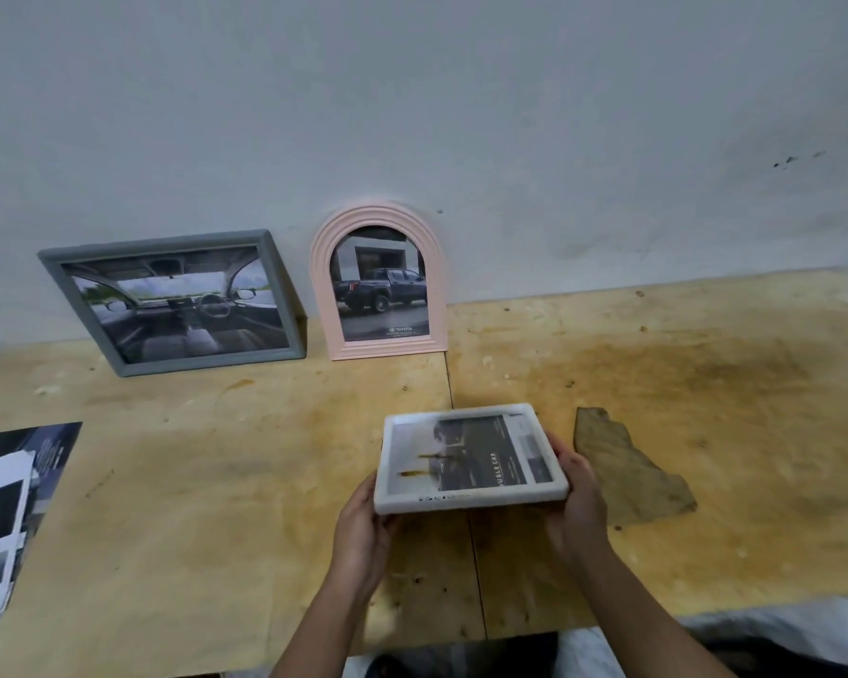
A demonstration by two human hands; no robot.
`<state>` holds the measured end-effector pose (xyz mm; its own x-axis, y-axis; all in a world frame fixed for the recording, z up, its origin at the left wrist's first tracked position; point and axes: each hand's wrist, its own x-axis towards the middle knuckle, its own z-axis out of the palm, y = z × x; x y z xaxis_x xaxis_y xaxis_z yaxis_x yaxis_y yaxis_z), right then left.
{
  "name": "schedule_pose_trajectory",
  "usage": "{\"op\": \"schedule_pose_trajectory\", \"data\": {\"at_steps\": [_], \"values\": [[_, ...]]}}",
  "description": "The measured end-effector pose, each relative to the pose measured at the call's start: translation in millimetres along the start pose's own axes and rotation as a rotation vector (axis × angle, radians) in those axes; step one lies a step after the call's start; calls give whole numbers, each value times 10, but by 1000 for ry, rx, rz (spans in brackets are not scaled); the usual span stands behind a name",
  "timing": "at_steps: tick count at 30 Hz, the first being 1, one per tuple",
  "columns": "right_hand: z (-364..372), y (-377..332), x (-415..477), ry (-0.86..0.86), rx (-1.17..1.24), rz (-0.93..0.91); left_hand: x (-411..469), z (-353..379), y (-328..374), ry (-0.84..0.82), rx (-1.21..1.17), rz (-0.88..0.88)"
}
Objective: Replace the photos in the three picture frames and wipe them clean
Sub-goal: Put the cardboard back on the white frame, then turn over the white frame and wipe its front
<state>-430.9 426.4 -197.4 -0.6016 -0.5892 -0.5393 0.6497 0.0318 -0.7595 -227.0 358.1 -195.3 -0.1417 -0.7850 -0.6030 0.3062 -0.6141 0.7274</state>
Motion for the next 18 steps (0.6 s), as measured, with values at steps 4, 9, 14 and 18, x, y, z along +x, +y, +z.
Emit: {"op": "schedule_pose_trajectory", "data": {"at_steps": [4,9,14,18], "values": [[-99,-134,106,-31,-437,-83,17,-144,-68,19,-122,-121],[-335,-466,406,22,-1075,-488,64,-87,-171,122,219,3],[-792,-408,606,46,-1749,-364,26,-24,-279,318,437,182],[-869,-318,581,115,-1938,-489,-18,-100,-377,334,592,259]]}}
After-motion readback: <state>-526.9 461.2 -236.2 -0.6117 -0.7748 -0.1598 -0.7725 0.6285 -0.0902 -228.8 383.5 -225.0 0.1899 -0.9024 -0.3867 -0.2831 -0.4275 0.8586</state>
